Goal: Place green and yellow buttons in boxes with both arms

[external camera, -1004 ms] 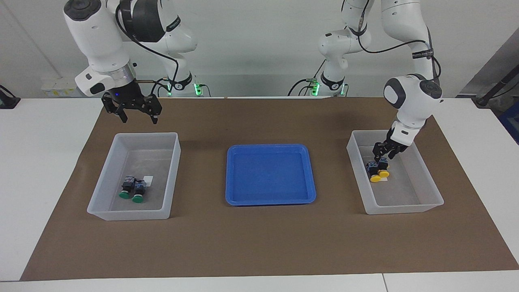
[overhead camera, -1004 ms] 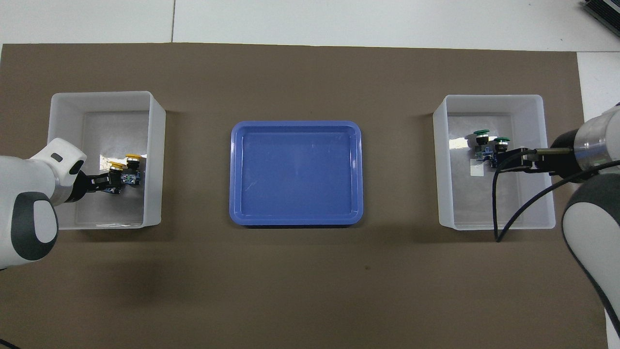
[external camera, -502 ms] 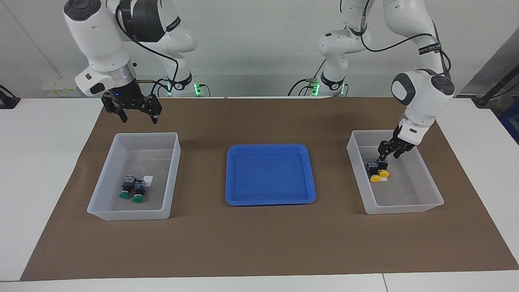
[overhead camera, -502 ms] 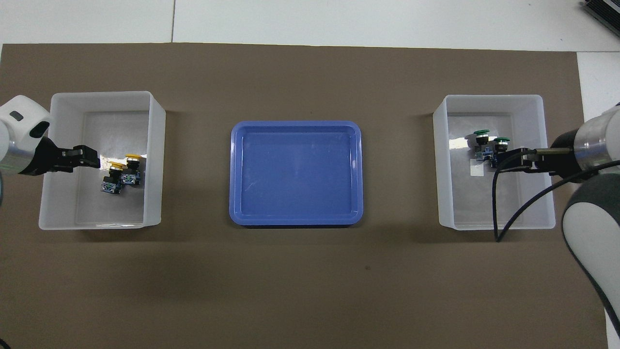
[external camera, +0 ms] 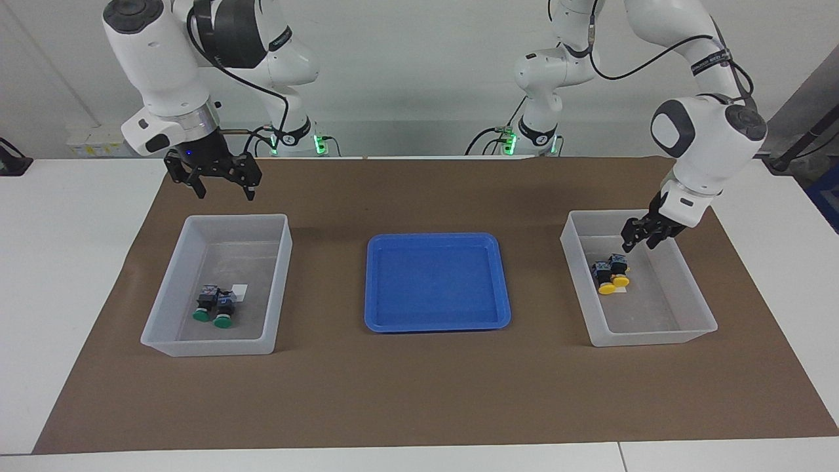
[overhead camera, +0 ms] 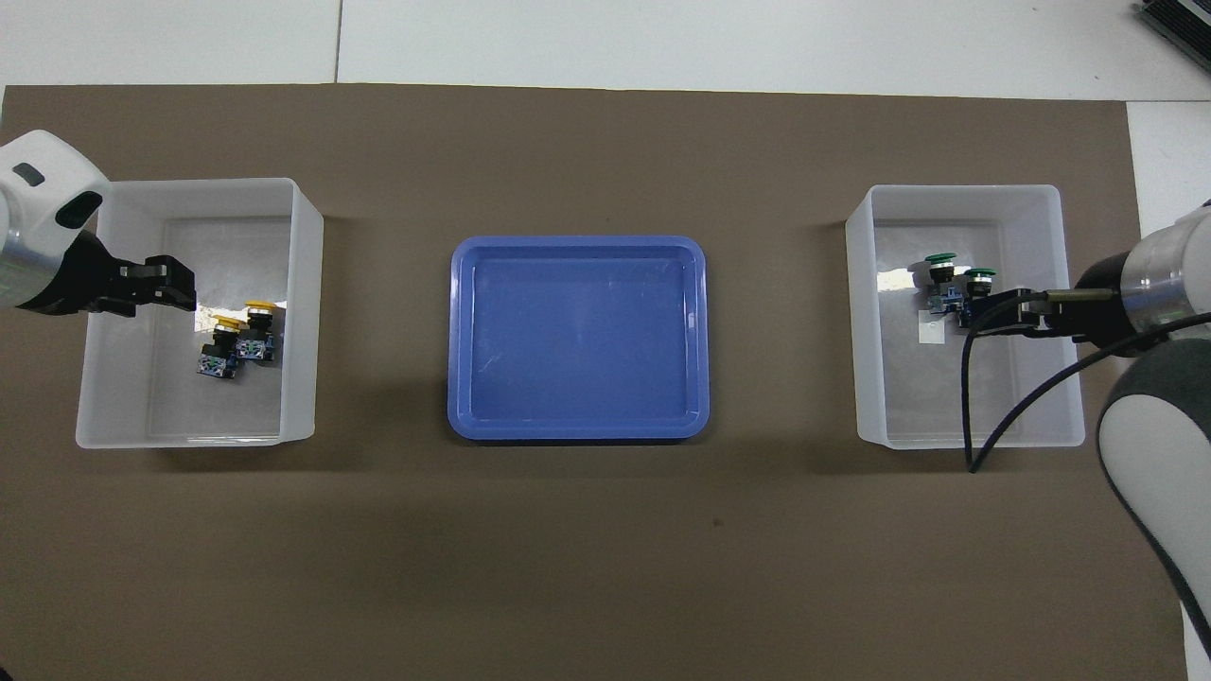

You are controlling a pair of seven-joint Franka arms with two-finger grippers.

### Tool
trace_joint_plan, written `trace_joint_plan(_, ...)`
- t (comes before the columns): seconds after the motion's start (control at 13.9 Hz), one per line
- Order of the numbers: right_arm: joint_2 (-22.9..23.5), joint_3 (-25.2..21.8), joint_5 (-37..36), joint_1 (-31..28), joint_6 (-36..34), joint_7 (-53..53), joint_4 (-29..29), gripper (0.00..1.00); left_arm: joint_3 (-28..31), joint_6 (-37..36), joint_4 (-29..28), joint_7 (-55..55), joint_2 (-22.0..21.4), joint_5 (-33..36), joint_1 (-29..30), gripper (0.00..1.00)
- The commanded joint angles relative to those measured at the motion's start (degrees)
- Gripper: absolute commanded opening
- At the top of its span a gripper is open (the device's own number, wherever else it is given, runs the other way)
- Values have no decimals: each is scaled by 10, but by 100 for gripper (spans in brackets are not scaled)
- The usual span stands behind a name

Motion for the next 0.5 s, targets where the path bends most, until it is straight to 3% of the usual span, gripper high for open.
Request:
trace_joint_plan(0.0,-2,2,6,-6,0,-10,-2,100,1,-40,7,-8,-39,12,-8,62)
trace_joint_plan(0.22,-2,2,6,-6,0,-10,-2,100,-3,-49,2,-7,-63,12,-9,67)
trace_joint_plan(0.29,-2,2,6,-6,0,-10,-2,100,-3,-54,0,-6,-67,12,-9,74)
trace_joint_plan(0.36,-2,2,6,-6,0,-10,-2,100,-4,-55,0,-6,-71,12,-9,97)
trace_joint_plan(0.43,-2,2,6,-6,0,-10,-2,100,-4,-51,1,-5,-71,12,-11,100)
